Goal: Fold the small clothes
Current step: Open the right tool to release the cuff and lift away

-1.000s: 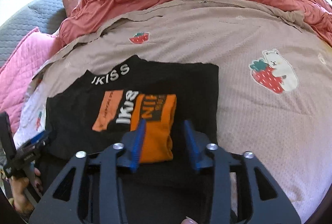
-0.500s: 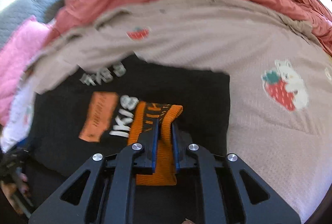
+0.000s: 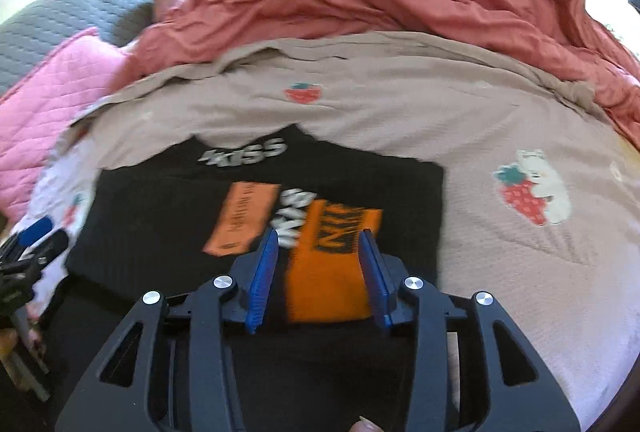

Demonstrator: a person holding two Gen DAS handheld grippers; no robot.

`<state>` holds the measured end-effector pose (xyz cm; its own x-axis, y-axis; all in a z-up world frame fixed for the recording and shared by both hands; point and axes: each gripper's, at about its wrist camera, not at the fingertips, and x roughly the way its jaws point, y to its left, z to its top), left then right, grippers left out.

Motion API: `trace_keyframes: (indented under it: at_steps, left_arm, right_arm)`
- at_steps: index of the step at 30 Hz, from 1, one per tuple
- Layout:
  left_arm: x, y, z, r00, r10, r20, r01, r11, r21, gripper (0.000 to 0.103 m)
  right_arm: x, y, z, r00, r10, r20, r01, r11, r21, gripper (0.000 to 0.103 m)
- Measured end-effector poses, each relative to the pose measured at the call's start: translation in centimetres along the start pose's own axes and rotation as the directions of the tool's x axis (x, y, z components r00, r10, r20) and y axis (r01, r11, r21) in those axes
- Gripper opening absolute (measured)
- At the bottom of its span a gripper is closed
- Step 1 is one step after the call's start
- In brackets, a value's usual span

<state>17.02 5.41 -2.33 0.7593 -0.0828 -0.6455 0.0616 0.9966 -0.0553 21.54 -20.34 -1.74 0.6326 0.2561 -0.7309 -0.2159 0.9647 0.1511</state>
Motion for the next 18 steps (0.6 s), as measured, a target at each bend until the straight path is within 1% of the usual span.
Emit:
trace_keyframes:
  at_steps: [2,4,6,8,10,12,18]
  left_arm:
    - [0.7,-0.9,-0.4,0.999,-0.025,-0.032,0.026,0.999,0.034,0.093]
    - [1.7,-1.4,-0.7,0.995,-0.052,-0.081,0.056,0.997,0.052,0.093]
    - [2.6,-1.4,-1.2,0.990,-0.049,-0.131,0.057,0.997,0.060,0.093]
    - [3.3,-1.0,-1.7,0.984,-0.041,-0.172,0.050,0.998,0.044,0.093]
    - [4.0,0.0,-1.9,0.975,-0.078,-0.209,0.079,0.997,-0.003,0.093]
    - [4.1,0.3,-1.9,0.973,-0.094,-0.211,0.091,0.996,-0.026,0.093]
    - [3.8,0.2,-2.0,0.976,-0.087,-0.202,0.084,0.996,-0.024,0.093]
  right_arm:
    - [0.2,1.0,-0.4,1.000,0.019,-0.017,-0.020,0.999,-0.029,0.041]
    - [0.8,1.8,-0.9,0.999,0.029,-0.040,-0.031,0.998,-0.048,0.041]
    - [1.6,2.2,-1.3,0.997,0.027,-0.078,-0.031,0.998,-0.052,0.041]
    - [2.5,2.0,-1.9,0.993,0.002,-0.120,-0.008,0.999,-0.051,0.041]
    - [2.8,1.6,-2.2,0.992,0.016,-0.127,-0.020,0.999,-0.032,0.041]
    - [2.8,1.4,-2.2,0.991,0.028,-0.127,-0.030,0.999,-0.014,0.041]
    - [2.6,1.4,-2.4,0.992,0.027,-0.123,-0.028,1.000,-0.009,0.042]
